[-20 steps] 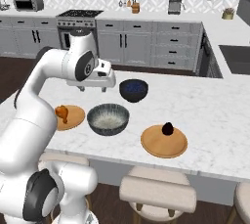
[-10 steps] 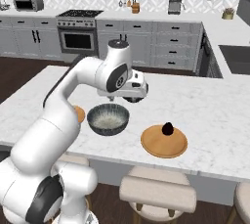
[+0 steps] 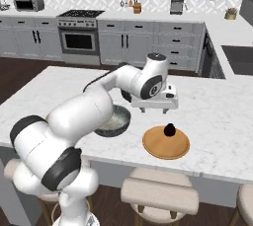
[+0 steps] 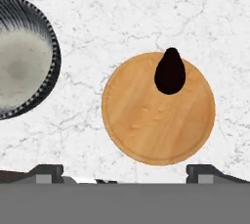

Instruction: Pick the chicken drumstick and avocado from their plates and place them in the bowl. Then put the bowl in the fridge.

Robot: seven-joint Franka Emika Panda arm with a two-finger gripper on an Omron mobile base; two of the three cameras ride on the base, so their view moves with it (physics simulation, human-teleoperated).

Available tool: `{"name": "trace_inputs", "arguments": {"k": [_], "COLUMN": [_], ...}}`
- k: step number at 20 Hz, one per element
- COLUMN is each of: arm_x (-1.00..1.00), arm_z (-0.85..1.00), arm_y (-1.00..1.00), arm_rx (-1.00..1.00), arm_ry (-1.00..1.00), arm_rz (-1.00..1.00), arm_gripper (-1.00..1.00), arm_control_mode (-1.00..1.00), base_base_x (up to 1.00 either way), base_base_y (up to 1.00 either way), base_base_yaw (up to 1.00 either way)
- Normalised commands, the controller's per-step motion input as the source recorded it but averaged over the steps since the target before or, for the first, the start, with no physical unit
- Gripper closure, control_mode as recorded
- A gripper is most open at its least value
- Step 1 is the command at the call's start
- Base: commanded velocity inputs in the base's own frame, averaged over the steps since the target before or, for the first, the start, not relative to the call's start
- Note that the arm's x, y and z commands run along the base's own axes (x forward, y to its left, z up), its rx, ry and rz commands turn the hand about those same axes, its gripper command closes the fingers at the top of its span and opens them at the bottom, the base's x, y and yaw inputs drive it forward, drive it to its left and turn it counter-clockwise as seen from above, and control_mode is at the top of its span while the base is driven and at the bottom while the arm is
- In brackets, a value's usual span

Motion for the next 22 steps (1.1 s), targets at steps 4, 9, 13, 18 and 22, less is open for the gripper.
{"name": "trace_inputs", "arguments": {"k": [4, 9, 13, 18, 22], "arm_x": [0.55, -0.09, 0.63, 0.65, 0.30], "arm_z": [-0.53, -0.57, -0.51, -0.52, -0.46], "arm_y": [-0.72, -0.37, 0.00, -0.01, -0.05], "arm_rx": [0.05, 0.05, 0.00, 0.00, 0.02], "arm_ry": [0.16, 0.05, 0.01, 0.05, 0.12], "arm_rz": [-0.02, 0.00, 0.00, 0.00, 0.00], "arm_gripper": [-1.00, -1.00, -1.00, -1.00, -1.00], "arm_control_mode": [-1.00, -1.00, -1.00, -1.00, -1.00], "base_base_x": [0.00, 0.00, 0.00, 0.00, 0.00], "base_base_y": [0.00, 0.00, 0.00, 0.00, 0.00], "base_base_yaw": [0.00, 0.00, 0.00, 0.00, 0.00]}}
